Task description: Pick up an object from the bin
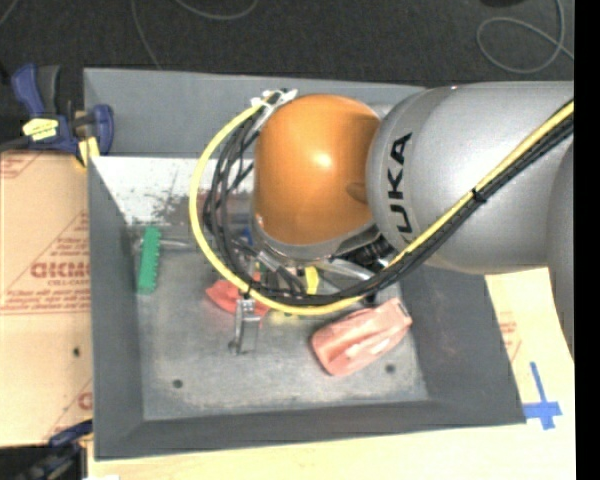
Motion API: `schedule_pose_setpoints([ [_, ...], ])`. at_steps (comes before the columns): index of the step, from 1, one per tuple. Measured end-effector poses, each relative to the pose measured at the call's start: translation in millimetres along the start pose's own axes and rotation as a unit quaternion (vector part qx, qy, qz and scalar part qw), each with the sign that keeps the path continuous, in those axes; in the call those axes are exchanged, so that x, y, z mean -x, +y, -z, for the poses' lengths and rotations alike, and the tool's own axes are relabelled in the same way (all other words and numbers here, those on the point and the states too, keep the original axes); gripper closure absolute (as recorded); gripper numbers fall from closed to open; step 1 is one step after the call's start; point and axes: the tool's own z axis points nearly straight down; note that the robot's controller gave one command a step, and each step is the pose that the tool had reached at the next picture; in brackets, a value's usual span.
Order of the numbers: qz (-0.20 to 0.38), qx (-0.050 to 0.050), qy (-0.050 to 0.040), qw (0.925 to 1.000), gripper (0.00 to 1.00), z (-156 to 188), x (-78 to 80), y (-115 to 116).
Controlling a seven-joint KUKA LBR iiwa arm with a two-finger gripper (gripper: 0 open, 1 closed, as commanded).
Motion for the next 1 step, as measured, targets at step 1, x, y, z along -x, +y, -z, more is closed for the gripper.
schedule_pose_setpoints([
  [1, -0.002, 0.001, -0.0038, 1.0, 0.0, 4.4, 1.5, -0.9],
])
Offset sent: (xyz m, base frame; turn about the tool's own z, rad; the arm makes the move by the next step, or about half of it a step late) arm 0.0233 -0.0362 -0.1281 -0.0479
